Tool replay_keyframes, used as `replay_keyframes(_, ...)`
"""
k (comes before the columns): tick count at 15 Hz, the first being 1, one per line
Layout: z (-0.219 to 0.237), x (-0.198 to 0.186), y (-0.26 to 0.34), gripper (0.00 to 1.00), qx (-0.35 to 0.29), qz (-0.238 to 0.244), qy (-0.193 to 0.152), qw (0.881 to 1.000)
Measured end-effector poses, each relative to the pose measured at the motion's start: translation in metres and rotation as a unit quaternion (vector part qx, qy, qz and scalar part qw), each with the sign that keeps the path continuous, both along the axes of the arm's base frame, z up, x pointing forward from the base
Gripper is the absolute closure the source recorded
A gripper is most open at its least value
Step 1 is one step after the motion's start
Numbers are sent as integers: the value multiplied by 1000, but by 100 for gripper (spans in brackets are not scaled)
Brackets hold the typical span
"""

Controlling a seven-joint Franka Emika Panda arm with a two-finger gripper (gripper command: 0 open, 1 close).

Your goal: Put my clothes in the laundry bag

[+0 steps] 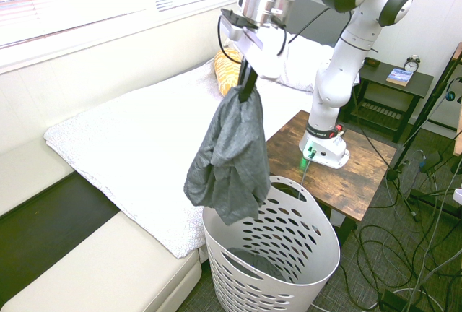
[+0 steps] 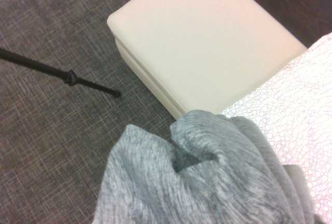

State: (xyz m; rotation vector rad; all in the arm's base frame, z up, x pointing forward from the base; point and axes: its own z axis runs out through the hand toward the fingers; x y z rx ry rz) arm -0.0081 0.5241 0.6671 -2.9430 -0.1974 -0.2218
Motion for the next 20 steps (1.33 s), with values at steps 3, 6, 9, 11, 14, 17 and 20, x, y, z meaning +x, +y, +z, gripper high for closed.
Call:
replay_keyframes(3,-26,-2,5,100,-22,4,30,999)
replay_keyframes(6,-93,-9,3,100,-52,11,69,996)
replay_keyframes(9,-178,-27,-14,100,-80,19,91,992)
replay_keyframes(11,-211,-37,-28,0,-91,23,97,991)
replay_keyframes(14,-232,-42,-41,0,-104,29,103,989)
replay_keyframes(17,-238,-31,-45,0,-109,32,105,988)
replay_keyframes(20,-243,-20,-49,0,-111,27,107,988)
